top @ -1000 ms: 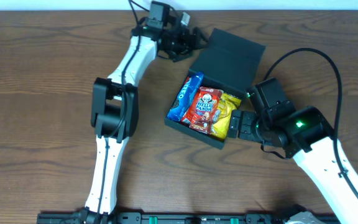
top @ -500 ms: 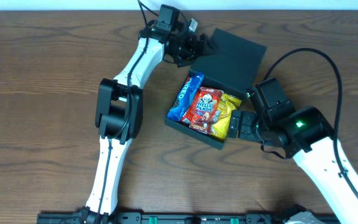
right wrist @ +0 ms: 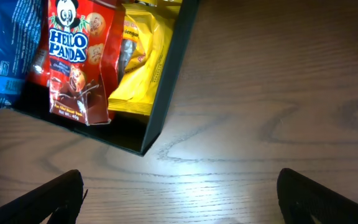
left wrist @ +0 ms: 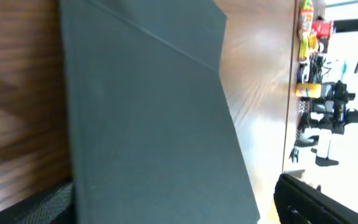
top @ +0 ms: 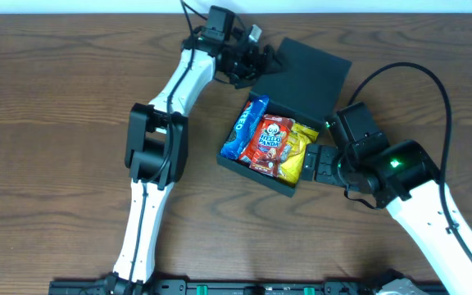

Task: Pack container
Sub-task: 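Pull the lid forward and down over the box with the left gripper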

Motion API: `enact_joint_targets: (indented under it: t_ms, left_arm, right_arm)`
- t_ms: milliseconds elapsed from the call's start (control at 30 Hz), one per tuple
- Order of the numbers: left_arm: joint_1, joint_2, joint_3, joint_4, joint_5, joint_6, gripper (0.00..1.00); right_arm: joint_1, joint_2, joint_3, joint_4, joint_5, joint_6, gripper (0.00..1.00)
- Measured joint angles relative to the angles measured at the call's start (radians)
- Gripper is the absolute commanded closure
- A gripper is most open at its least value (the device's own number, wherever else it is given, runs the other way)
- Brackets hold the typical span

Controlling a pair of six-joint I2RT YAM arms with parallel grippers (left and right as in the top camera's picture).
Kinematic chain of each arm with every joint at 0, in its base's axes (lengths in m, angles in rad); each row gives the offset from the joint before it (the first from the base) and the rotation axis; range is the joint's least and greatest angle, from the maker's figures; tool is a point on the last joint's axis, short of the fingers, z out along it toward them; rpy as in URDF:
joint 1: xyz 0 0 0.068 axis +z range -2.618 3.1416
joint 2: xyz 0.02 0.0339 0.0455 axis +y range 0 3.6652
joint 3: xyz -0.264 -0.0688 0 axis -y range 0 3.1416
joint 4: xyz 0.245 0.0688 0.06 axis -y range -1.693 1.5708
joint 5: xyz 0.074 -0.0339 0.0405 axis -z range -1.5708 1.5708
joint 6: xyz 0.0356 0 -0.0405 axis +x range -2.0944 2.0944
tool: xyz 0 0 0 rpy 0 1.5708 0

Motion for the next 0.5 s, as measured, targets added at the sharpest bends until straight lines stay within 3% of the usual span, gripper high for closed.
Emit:
enact_joint_targets:
  t_ms: [500]
  left_arm:
    - [-0.032,0.004,0.000,0.144,0.151,-0.013,0.05]
  right_arm:
    - [0.000,0.000,0.000,0.002,0.004,0.000,0.01]
